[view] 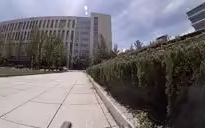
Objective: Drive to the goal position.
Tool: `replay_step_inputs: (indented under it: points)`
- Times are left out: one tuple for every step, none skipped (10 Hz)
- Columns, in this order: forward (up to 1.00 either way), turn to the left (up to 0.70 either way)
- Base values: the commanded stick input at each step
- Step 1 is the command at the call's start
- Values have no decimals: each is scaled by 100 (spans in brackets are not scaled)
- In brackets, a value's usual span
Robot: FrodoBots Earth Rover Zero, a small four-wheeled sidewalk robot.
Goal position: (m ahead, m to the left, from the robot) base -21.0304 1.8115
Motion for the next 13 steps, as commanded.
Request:
replay_step_inputs:
  points:
    - [10,0]
    - [10,0]
    - [10,0]
    - [10,0]
    - [10,0]
    - [10,0]
    - [10,0]
    - [10,0]
    - [10,0]
    - [10,0]
    - [10,0]
    - [10,0]
    - [10,0]
